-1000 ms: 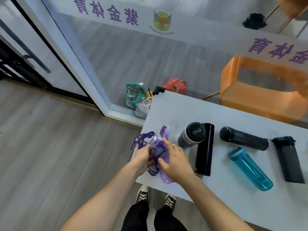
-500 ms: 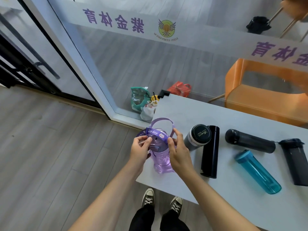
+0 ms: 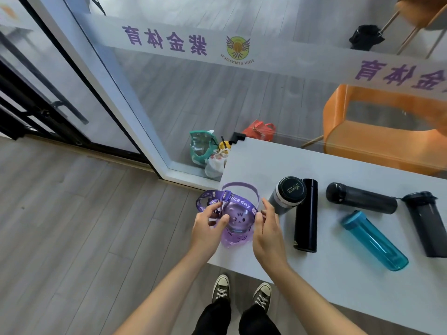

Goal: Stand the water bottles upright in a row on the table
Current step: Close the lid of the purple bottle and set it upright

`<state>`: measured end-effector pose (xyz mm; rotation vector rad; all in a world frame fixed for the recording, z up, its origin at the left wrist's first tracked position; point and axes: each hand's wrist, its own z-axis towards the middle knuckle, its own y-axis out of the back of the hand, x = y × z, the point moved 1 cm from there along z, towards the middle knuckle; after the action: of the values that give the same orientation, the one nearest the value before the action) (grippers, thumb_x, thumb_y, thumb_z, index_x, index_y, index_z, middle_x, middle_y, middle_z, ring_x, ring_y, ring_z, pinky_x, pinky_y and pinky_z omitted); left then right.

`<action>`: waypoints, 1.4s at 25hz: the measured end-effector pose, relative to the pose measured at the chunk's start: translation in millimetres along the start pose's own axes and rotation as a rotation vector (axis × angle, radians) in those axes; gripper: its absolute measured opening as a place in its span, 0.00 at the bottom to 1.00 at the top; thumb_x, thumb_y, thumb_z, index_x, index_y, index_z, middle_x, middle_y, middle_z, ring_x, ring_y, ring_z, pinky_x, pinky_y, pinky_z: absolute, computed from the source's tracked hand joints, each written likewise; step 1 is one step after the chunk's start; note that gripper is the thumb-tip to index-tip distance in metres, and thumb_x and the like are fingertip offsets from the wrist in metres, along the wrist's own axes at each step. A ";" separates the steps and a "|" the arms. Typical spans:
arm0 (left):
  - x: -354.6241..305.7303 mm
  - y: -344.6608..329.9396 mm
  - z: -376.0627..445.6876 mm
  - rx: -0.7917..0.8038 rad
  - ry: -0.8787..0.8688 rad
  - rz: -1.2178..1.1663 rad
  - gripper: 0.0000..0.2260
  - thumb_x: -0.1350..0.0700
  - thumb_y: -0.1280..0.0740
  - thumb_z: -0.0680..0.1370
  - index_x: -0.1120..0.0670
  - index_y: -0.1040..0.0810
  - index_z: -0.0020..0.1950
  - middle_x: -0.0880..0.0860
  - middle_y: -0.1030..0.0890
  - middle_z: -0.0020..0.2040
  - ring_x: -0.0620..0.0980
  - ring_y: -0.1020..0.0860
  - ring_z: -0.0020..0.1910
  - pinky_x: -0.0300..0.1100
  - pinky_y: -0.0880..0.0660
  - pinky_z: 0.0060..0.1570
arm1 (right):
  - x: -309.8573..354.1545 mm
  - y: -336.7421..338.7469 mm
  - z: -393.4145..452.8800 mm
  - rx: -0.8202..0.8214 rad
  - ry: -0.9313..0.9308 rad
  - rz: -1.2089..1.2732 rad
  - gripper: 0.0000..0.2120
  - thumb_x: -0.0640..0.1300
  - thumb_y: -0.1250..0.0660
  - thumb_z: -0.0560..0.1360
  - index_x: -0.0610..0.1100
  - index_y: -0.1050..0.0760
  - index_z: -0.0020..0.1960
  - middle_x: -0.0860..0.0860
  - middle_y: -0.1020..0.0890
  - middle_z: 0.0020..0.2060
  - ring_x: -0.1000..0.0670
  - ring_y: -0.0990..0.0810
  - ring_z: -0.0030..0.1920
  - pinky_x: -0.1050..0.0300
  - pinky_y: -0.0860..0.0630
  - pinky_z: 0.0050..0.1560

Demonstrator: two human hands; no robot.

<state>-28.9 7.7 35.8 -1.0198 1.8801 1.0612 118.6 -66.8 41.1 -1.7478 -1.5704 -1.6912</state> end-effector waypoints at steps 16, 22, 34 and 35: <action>-5.0 12.6 45.3 0.107 0.179 -0.345 0.23 0.53 0.25 0.72 0.49 0.28 0.64 0.53 0.20 0.58 0.53 0.20 0.57 0.56 0.19 0.53 | 31.7 -8.2 25.4 0.071 -0.434 0.265 0.21 0.57 0.26 0.71 0.44 0.27 0.54 0.47 0.18 0.50 0.50 0.19 0.48 0.51 0.19 0.51; -29.3 21.3 99.2 0.008 0.218 -0.400 0.19 0.56 0.26 0.74 0.51 0.27 0.62 0.56 0.20 0.58 0.56 0.20 0.57 0.57 0.18 0.50 | 62.0 -21.8 88.5 0.185 -0.439 0.252 0.23 0.55 0.27 0.69 0.44 0.24 0.59 0.46 0.16 0.49 0.47 0.16 0.49 0.46 0.17 0.54; -126.7 -41.7 223.8 0.087 0.149 -0.384 0.17 0.57 0.28 0.76 0.53 0.30 0.61 0.48 0.22 0.51 0.47 0.22 0.50 0.46 0.22 0.42 | 92.4 28.9 248.8 0.154 -0.427 0.335 0.15 0.47 0.29 0.74 0.39 0.23 0.54 0.43 0.18 0.46 0.45 0.22 0.42 0.50 0.22 0.47; -129.9 -48.6 232.3 0.095 0.156 -0.383 0.17 0.57 0.28 0.76 0.52 0.30 0.61 0.47 0.22 0.51 0.47 0.22 0.50 0.47 0.21 0.43 | 89.1 31.2 258.4 0.148 -0.427 0.339 0.15 0.48 0.29 0.74 0.39 0.23 0.55 0.43 0.18 0.47 0.45 0.21 0.43 0.49 0.22 0.49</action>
<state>116.9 235.5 43.2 -1.3706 1.7411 0.6794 266.0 165.1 52.8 -2.2429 -1.3967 -1.0677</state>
